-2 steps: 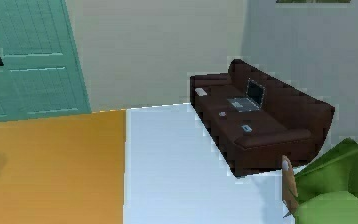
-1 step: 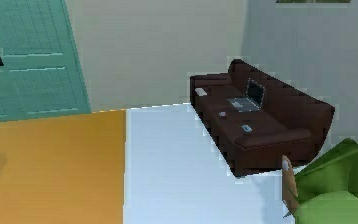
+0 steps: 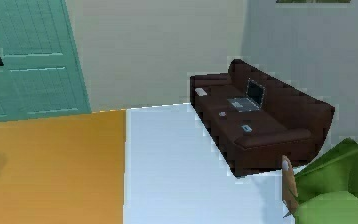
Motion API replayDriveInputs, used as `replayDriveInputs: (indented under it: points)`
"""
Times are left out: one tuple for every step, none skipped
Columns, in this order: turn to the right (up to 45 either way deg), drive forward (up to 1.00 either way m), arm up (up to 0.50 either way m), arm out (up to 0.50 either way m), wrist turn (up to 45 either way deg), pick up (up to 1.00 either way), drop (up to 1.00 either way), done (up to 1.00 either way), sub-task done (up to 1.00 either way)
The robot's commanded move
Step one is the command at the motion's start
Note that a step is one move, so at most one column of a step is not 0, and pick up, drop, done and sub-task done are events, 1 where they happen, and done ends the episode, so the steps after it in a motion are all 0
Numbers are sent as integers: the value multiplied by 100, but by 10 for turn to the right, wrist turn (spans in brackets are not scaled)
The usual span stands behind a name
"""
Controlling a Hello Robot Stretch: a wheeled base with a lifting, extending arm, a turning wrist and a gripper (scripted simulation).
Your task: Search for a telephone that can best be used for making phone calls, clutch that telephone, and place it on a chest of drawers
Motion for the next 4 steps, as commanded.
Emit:
replayDriveInputs:
  points:
    - [0, 0, 0, 0, -450, 0, 0, 0, 0]
    - [0, 0, 0, 0, -450, 0, 0, 0, 0]
    - [0, 0, 0, 0, -30, 0, 0, 0, 0]
    - [0, 0, 0, -48, 0, 0, 0, 0, 0]
